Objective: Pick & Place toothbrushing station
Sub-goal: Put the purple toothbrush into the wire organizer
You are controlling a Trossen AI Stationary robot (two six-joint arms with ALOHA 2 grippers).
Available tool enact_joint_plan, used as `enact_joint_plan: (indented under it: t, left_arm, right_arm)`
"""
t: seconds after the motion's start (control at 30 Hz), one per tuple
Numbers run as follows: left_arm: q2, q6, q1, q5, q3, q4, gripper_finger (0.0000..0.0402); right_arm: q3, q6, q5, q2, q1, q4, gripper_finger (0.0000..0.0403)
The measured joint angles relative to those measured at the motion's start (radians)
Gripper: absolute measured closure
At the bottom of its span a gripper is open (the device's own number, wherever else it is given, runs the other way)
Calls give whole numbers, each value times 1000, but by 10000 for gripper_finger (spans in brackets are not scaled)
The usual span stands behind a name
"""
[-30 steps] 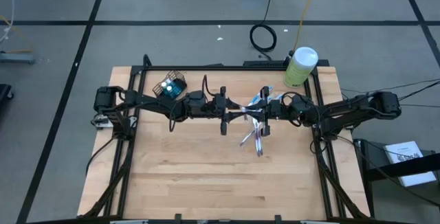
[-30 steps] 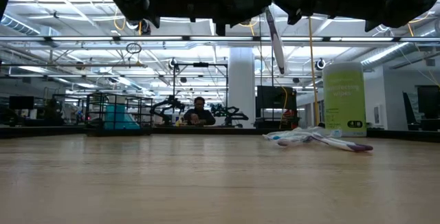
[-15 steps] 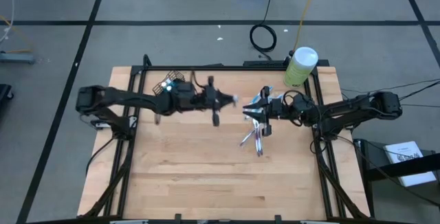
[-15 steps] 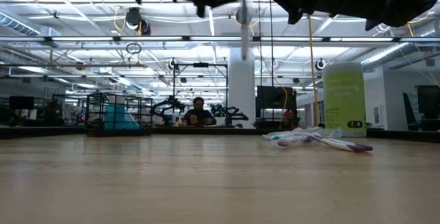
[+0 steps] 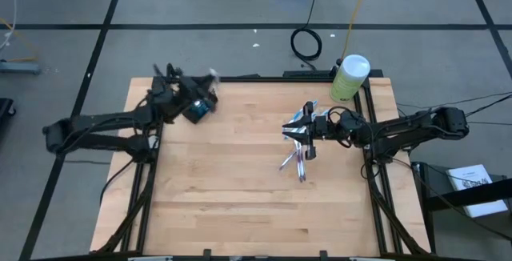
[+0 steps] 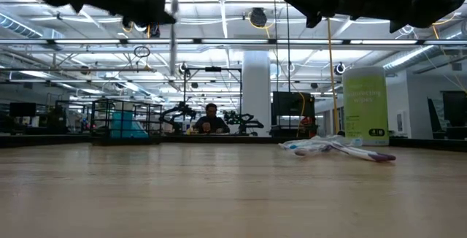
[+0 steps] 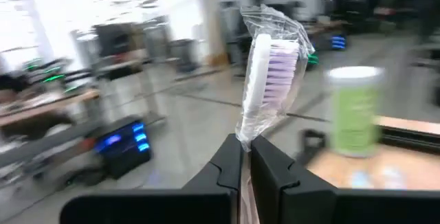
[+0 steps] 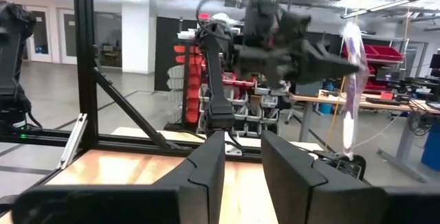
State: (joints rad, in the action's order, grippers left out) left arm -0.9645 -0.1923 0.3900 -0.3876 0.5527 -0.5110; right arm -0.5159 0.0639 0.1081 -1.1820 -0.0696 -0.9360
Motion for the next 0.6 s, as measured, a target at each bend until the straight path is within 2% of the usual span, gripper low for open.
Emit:
enact_joint_plan:
  t: [0.17, 0.27, 0.6]
  left_arm:
    - [44, 75, 180, 17, -158, -225, 390]
    - [34, 134, 255, 19, -209, -256, 390]
    - [-17, 180, 317, 23, -258, -244, 390]
  right_arm:
    - [0, 2, -1, 0, -1, -8, 314]
    - [0, 2, -2, 0, -1, -9, 314]
    - [0, 9, -2, 0, -1, -8, 314]
